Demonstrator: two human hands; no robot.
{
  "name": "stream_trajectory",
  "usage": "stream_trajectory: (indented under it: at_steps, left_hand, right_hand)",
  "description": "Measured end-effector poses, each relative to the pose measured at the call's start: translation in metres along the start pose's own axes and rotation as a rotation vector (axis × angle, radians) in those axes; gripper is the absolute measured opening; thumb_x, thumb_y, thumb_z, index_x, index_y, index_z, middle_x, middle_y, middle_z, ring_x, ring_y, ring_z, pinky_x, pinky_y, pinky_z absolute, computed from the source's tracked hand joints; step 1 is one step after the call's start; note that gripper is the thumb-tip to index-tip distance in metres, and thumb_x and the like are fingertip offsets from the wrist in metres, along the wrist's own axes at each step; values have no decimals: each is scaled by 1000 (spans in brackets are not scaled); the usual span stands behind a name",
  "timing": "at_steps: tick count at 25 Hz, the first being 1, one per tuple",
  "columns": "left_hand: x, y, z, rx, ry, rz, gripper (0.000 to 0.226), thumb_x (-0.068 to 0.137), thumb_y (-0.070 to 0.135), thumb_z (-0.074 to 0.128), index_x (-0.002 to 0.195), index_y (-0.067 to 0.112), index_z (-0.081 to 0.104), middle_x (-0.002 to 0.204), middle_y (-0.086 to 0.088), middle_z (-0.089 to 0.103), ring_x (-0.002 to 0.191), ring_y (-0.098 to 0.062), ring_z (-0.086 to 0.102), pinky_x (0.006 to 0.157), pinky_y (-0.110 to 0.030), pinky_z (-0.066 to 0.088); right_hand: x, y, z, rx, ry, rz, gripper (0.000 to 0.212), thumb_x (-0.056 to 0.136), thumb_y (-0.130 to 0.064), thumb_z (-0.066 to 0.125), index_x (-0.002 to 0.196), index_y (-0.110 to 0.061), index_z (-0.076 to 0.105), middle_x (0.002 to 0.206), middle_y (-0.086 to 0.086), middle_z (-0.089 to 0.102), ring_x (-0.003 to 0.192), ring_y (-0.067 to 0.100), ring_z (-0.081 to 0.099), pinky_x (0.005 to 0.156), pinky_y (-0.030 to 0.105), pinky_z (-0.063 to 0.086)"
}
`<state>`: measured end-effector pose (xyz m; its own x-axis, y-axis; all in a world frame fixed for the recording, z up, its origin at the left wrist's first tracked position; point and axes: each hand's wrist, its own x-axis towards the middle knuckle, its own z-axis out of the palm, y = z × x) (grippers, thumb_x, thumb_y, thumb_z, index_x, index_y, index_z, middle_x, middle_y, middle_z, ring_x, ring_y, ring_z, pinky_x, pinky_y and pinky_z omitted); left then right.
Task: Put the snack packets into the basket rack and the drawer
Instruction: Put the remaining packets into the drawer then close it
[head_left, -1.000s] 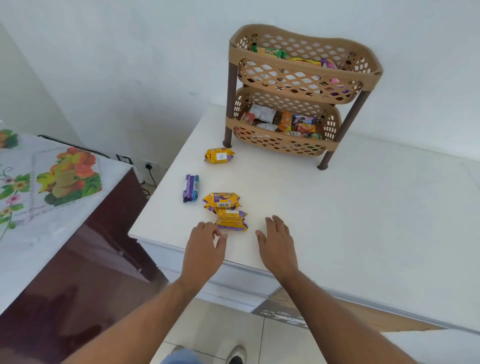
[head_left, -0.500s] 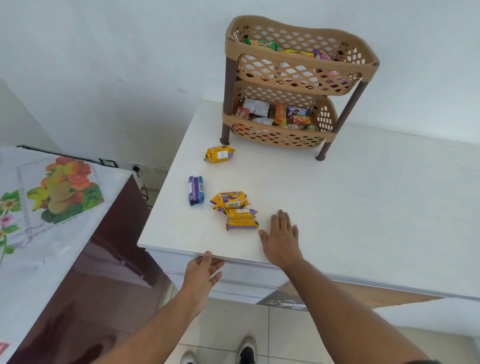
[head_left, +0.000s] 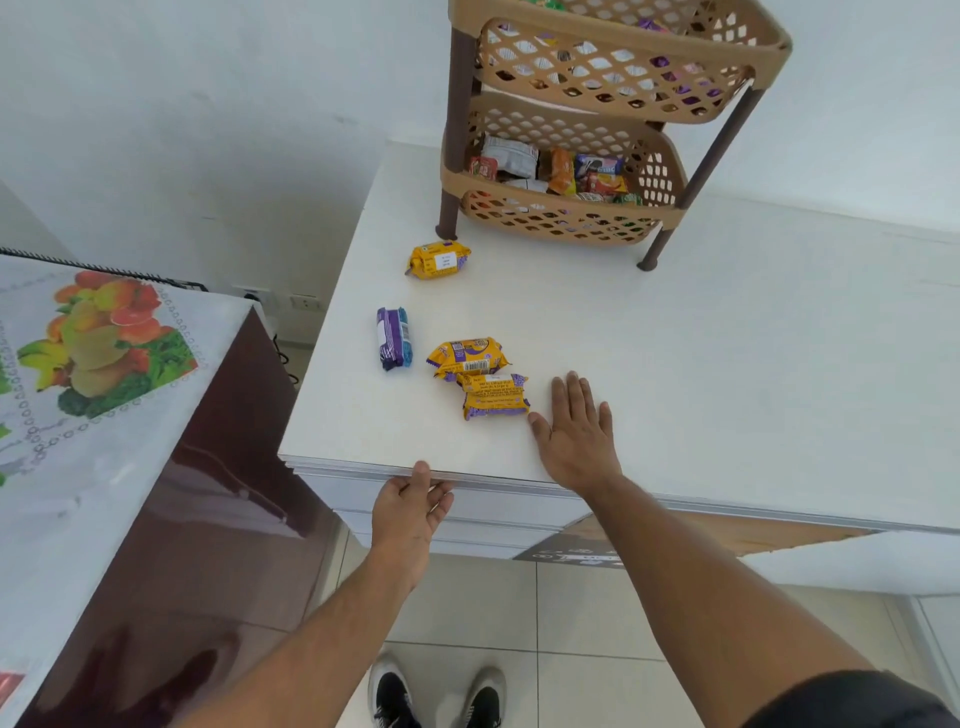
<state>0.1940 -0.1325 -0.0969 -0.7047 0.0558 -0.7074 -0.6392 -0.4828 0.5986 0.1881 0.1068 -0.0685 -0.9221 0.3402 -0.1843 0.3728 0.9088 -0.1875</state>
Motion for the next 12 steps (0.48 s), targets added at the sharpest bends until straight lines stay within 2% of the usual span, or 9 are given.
stream_trajectory:
  at_steps: [6,12]
  left_hand:
    - [-6,-9,0,79,209,-7,54,79,48,80,94,1,57,77,-17,67,61,-20,71,60,-29,60]
    - [-17,-6,-4,98,191,-6,40,89,31,76,102,-1,55,74,-19,68,60,-22,71,54,-28,59]
  right_hand:
    - [5,7,1,1,35,-19,69,104,-53,17,161,-16,10,169,1,-2,155,16,-7,125,45,0]
    - [11,7,0,-3,83,-18,63,102,-48,22,156,-13,24,168,4,10,155,18,1,124,50,5]
